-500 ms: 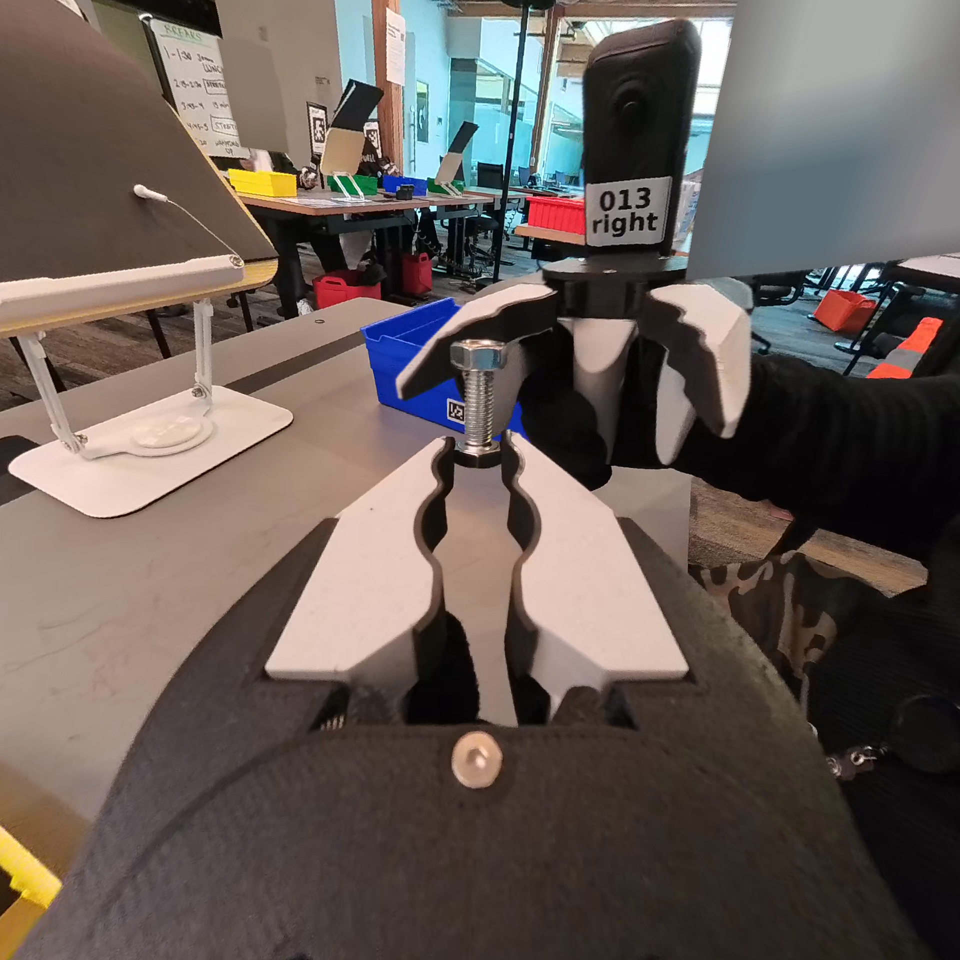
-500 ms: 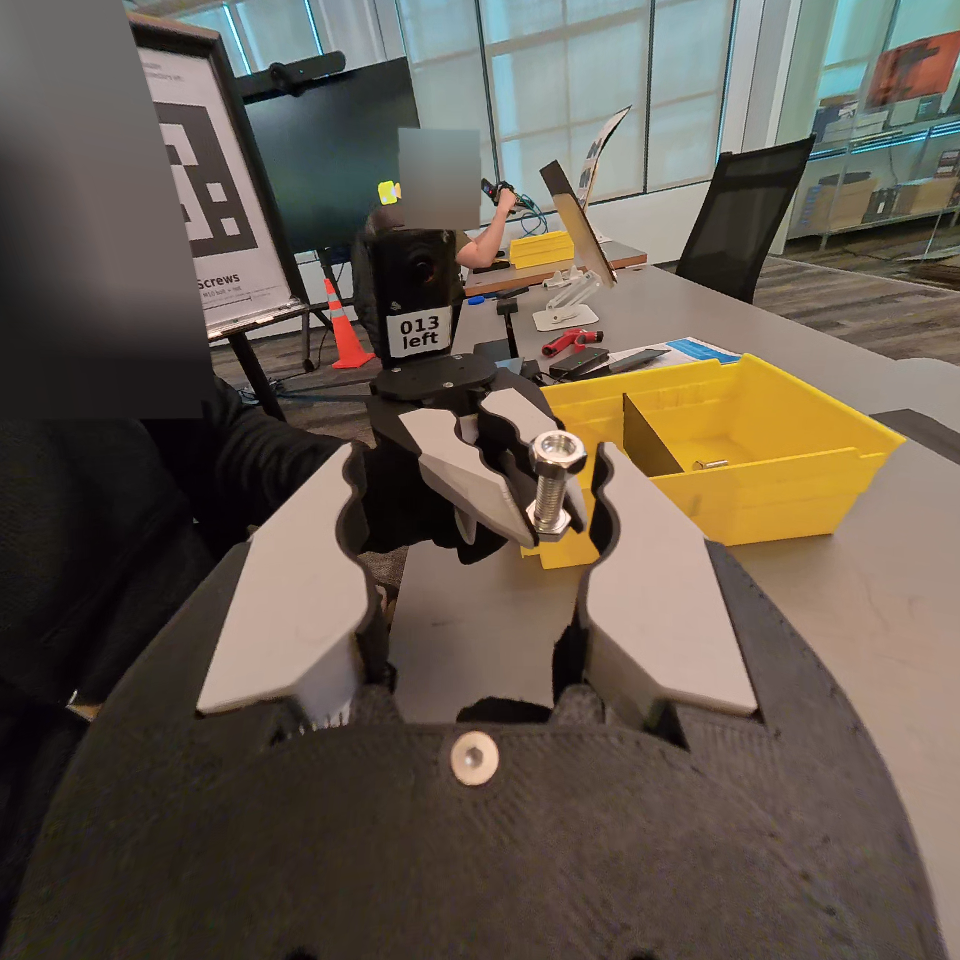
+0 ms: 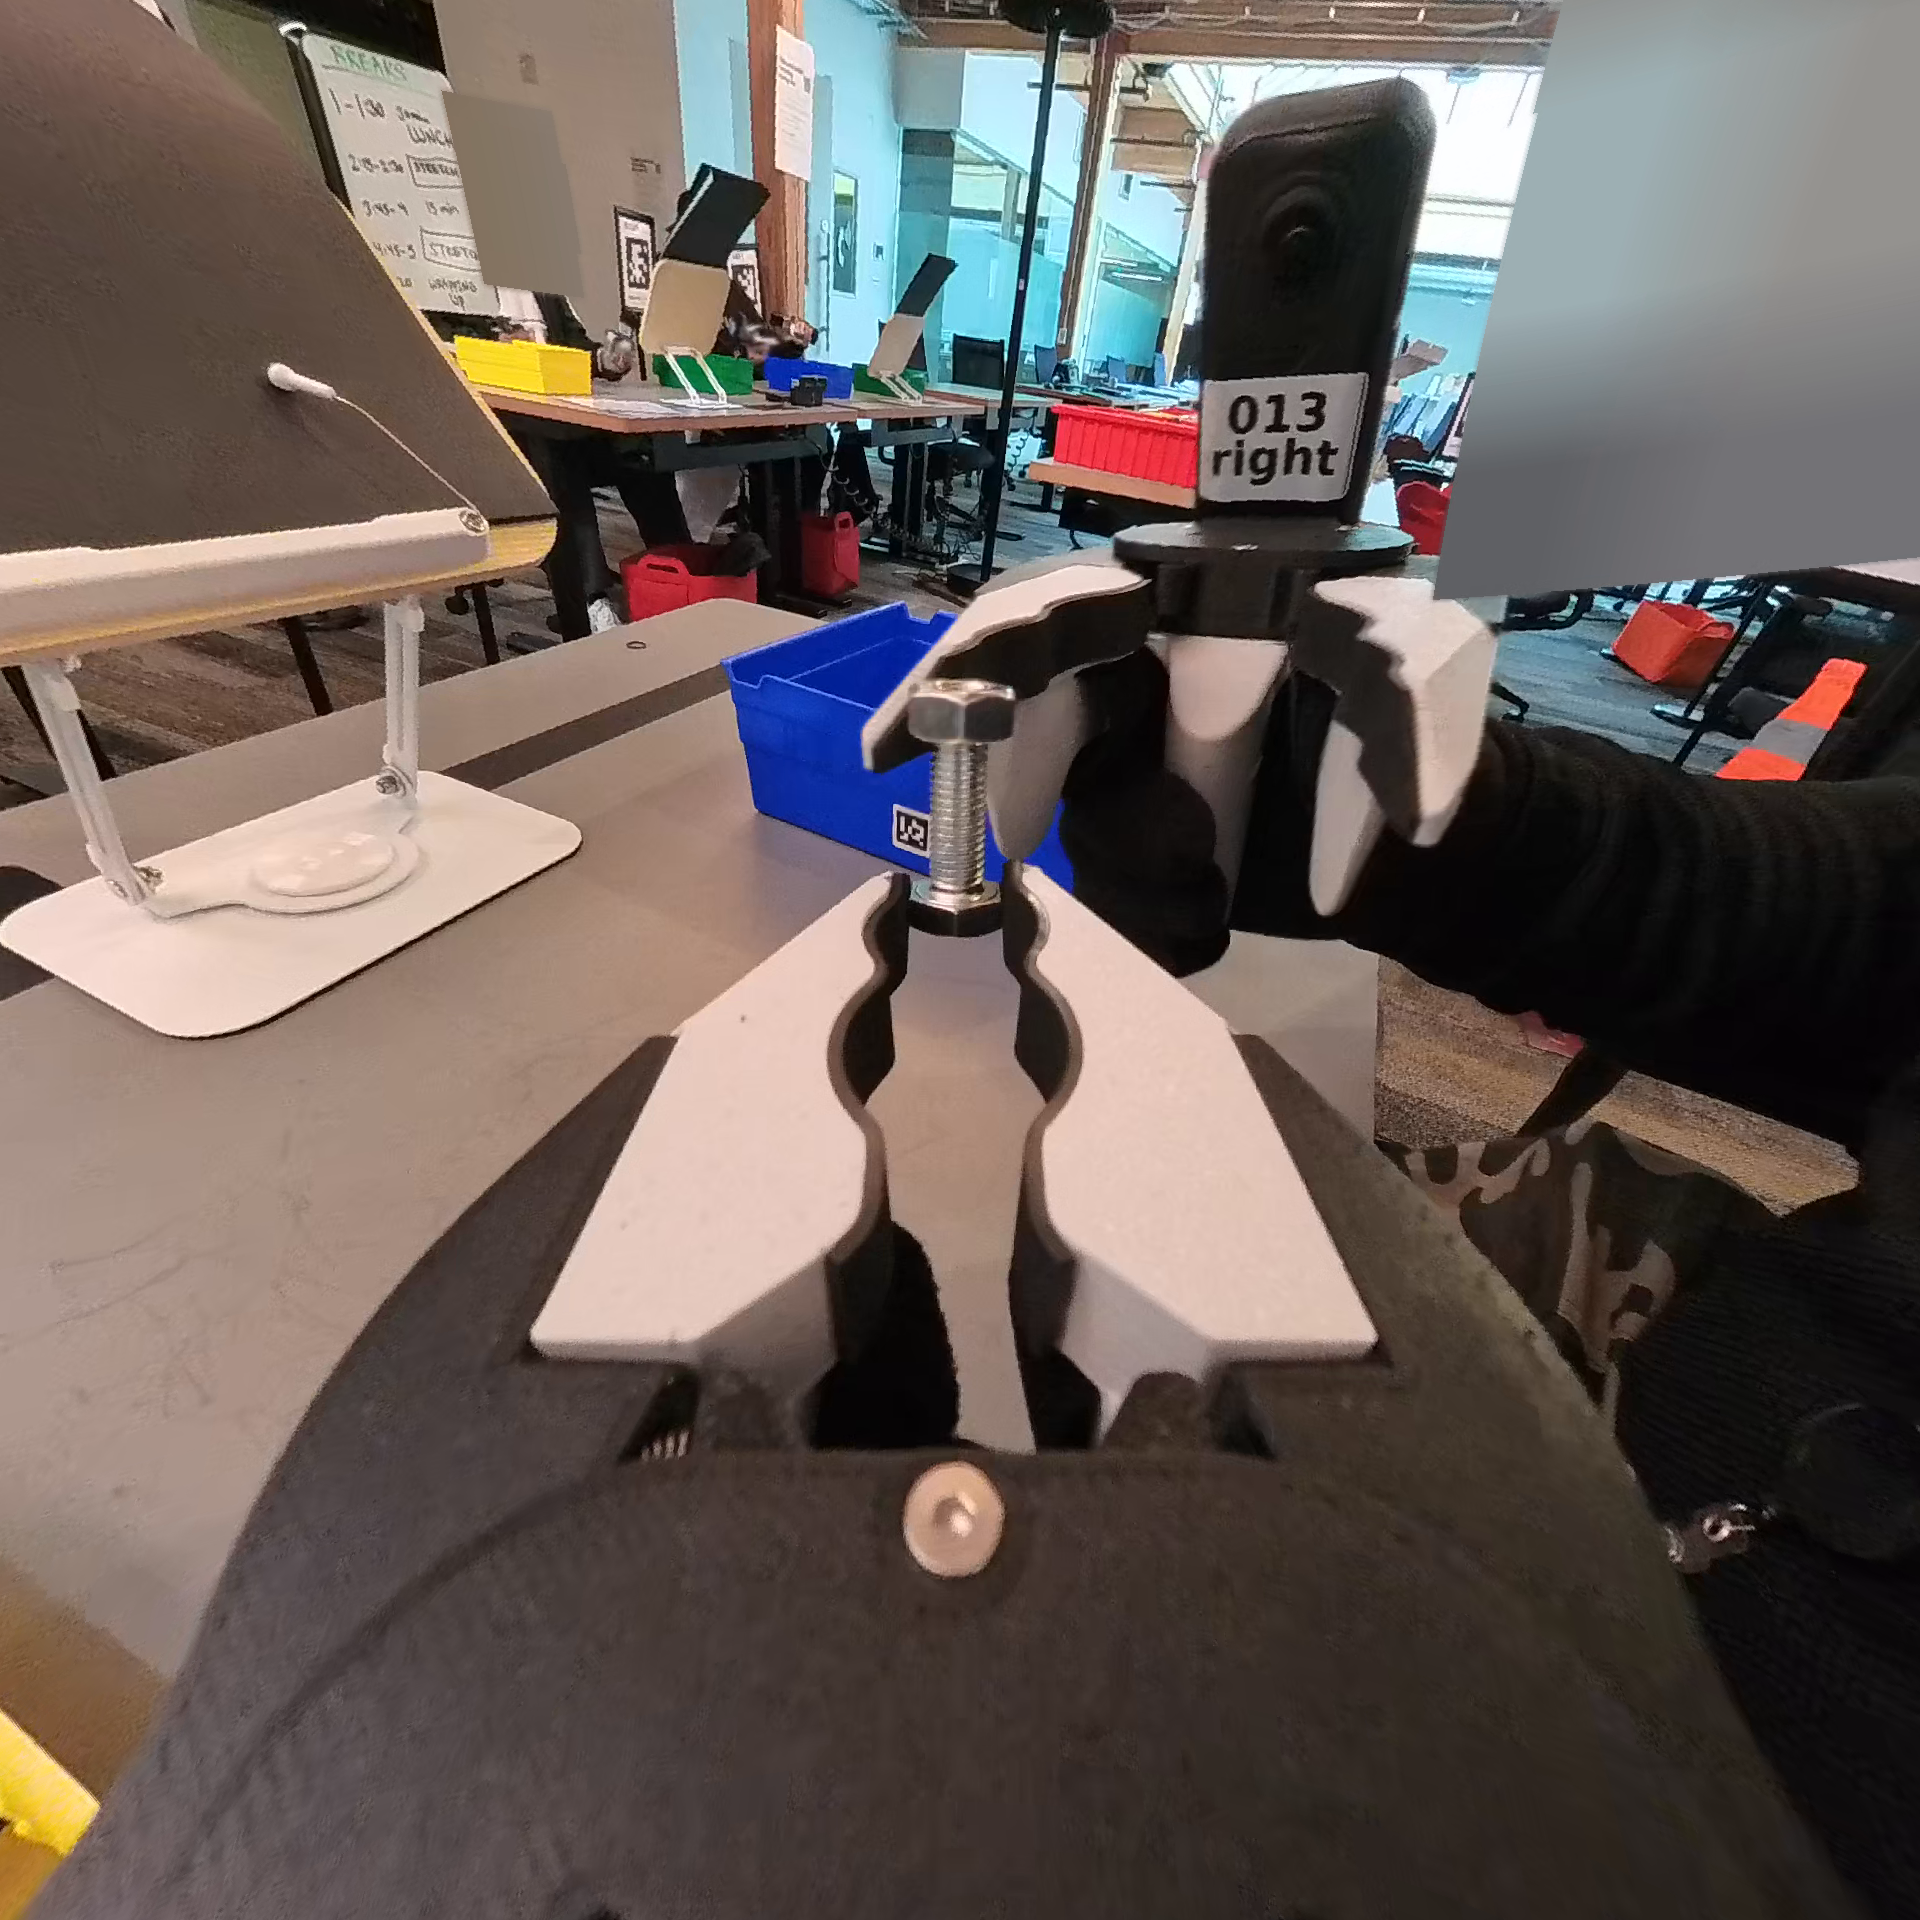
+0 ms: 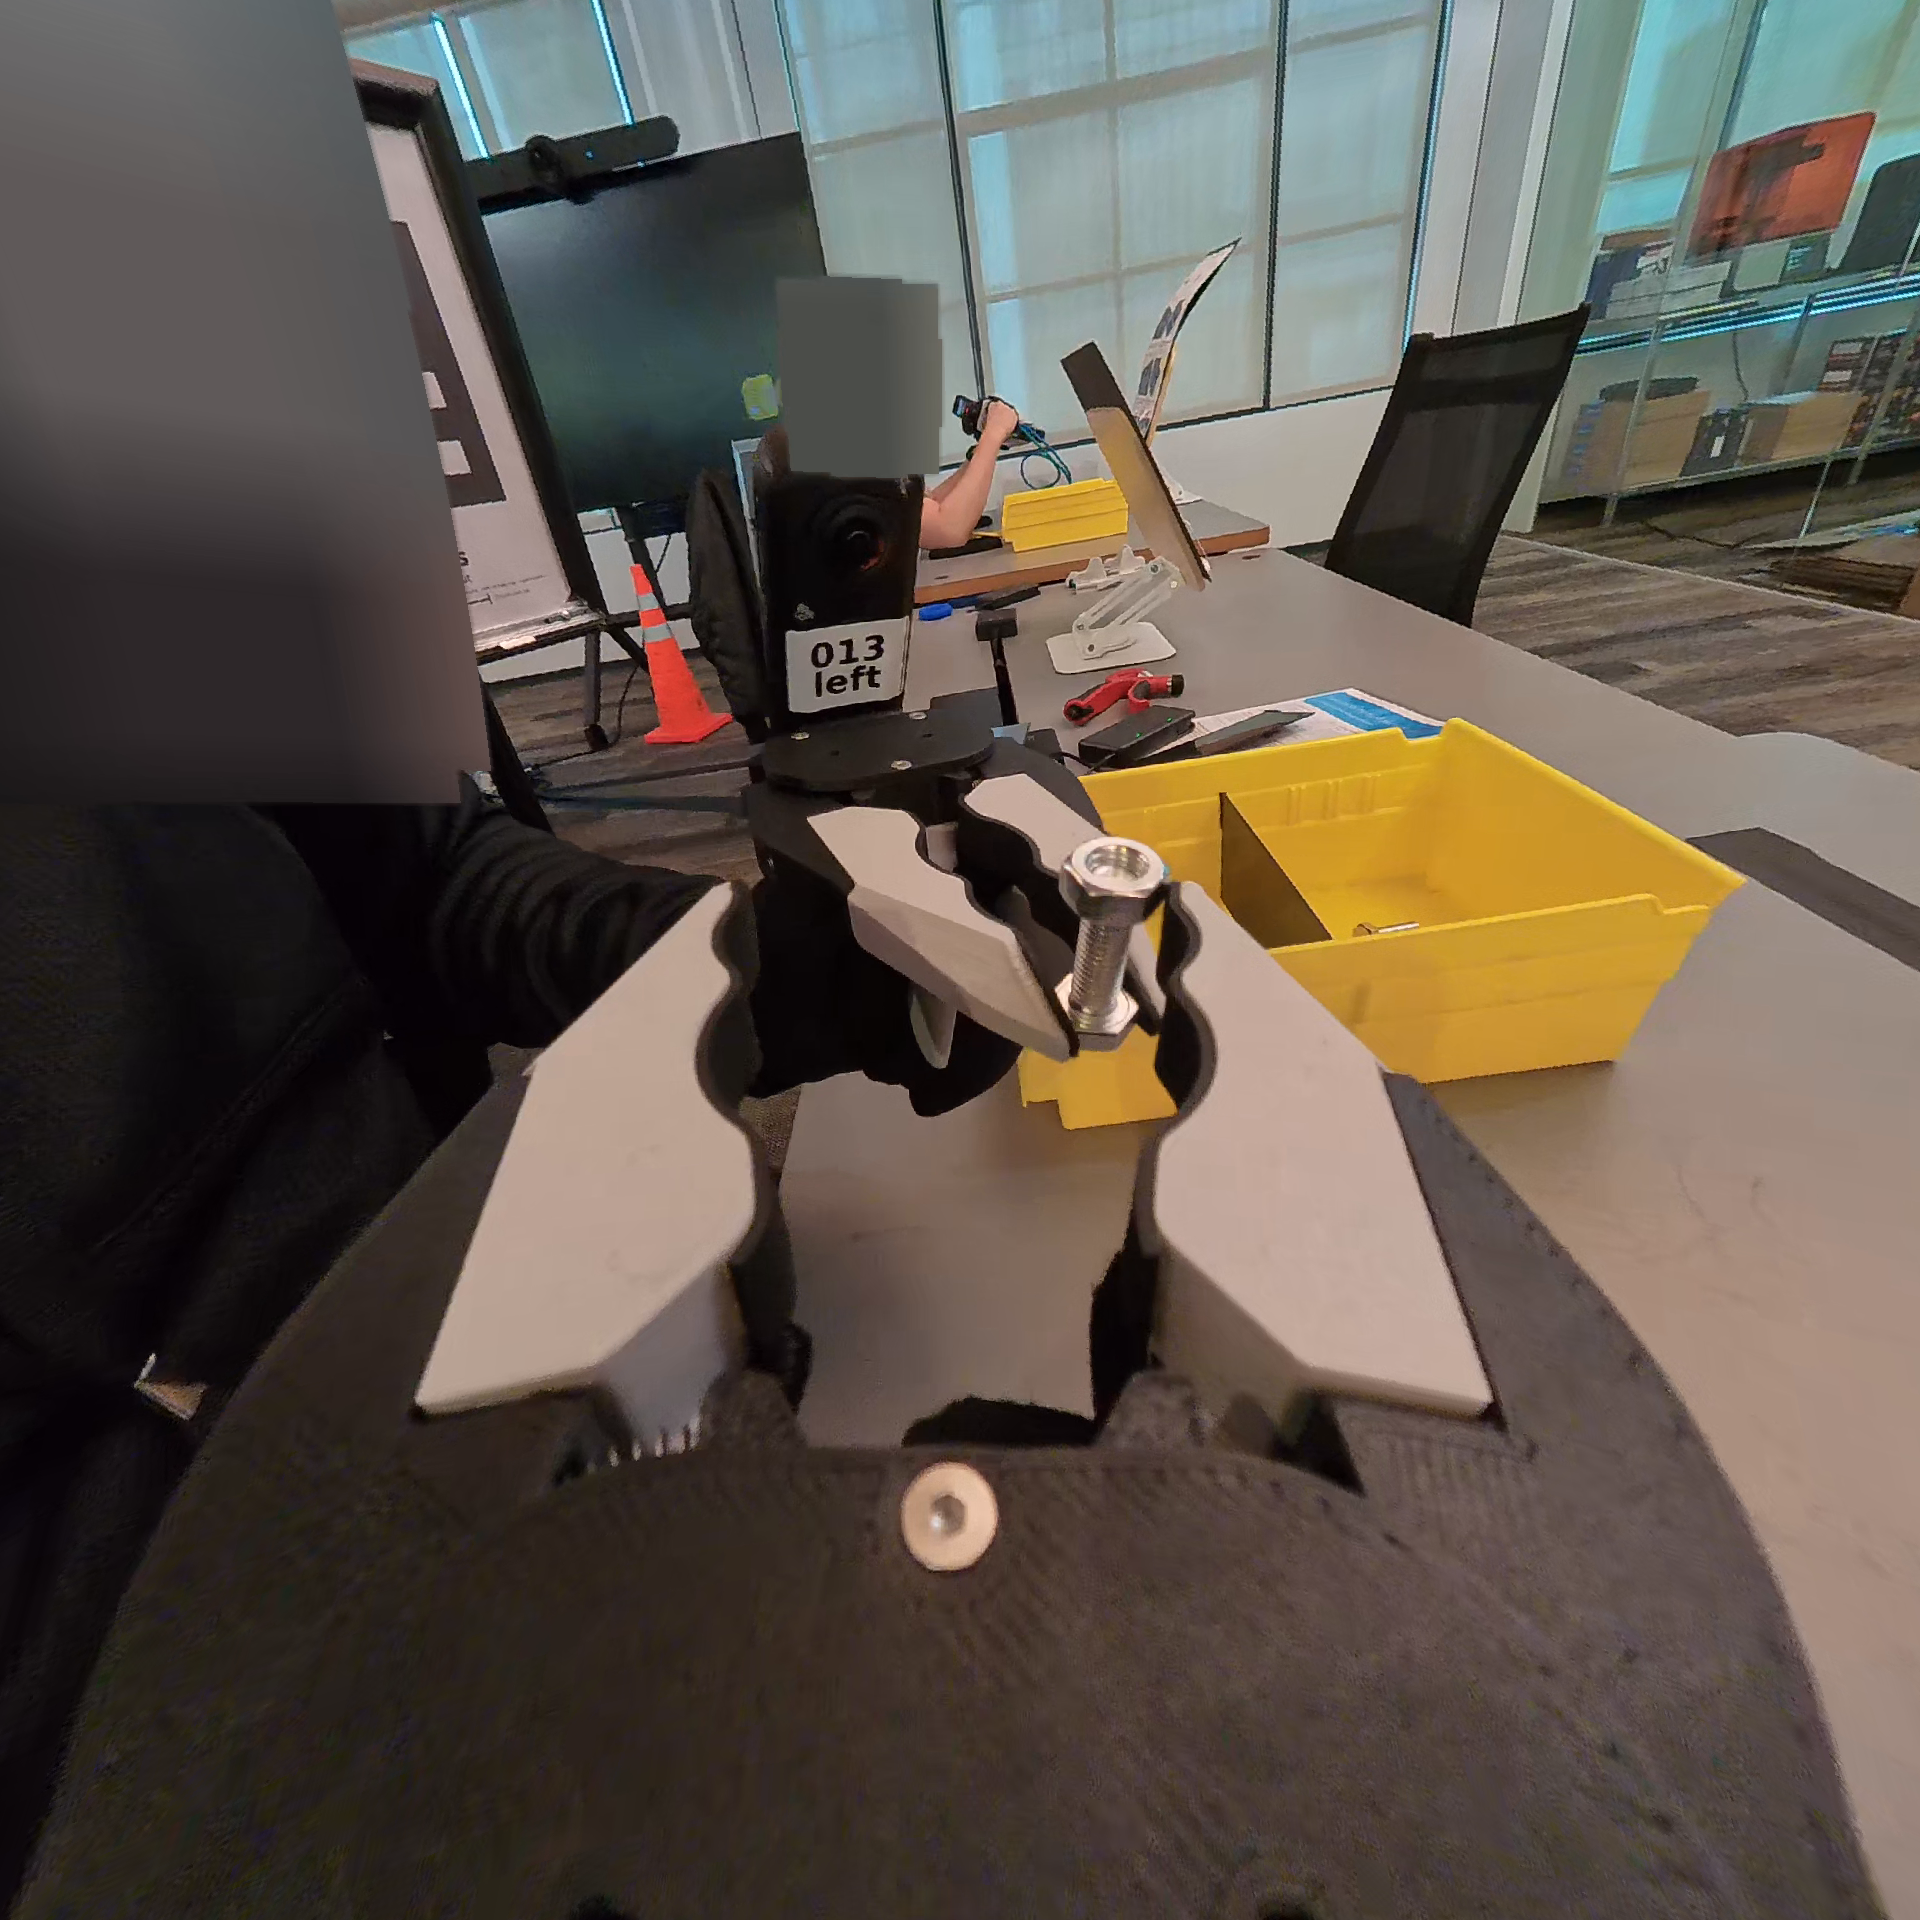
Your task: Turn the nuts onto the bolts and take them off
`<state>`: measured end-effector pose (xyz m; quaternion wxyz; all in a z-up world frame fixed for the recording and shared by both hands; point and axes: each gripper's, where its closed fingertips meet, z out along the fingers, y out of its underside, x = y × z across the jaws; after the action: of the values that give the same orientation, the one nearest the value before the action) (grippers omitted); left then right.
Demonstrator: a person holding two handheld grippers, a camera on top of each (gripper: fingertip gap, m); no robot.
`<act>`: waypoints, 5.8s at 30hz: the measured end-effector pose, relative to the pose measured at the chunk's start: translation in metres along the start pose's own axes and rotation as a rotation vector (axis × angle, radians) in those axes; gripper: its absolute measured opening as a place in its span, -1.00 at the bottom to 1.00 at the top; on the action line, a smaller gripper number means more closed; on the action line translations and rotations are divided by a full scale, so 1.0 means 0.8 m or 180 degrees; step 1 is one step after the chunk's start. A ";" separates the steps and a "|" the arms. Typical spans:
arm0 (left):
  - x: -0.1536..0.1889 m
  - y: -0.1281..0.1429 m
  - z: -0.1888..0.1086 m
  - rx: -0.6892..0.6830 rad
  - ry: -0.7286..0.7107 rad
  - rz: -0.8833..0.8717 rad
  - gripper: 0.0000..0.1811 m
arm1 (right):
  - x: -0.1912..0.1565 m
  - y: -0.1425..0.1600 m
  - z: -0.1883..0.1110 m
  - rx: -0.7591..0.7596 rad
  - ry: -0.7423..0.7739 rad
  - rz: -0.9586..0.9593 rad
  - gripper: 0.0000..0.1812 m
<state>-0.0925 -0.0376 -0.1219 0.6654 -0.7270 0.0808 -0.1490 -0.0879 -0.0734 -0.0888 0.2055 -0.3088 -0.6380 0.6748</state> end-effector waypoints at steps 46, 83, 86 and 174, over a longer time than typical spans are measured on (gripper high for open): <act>0.001 0.001 0.021 0.0013 0.0157 -0.0081 -0.83 | 0.003 -0.009 -0.043 0.0163 0.0111 -0.0024 -0.53; 0.009 0.009 0.041 -0.0108 0.0284 -0.0079 -0.83 | -0.004 -0.011 -0.065 0.0280 0.0130 -0.0177 -0.57; 0.012 0.011 0.043 -0.0138 0.0326 -0.0063 -0.83 | 0.016 -0.008 -0.066 0.0272 0.0368 -0.0066 -0.22; 0.048 0.033 0.073 -0.0503 0.0479 0.0526 -0.83 | 0.021 0.028 -0.086 -0.0476 0.0859 -0.0340 -0.88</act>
<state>-0.0356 0.0024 -0.1482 0.6081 -0.7548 0.2016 -0.1410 -0.0512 -0.0136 -0.1129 0.3014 -0.3767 -0.6686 0.5659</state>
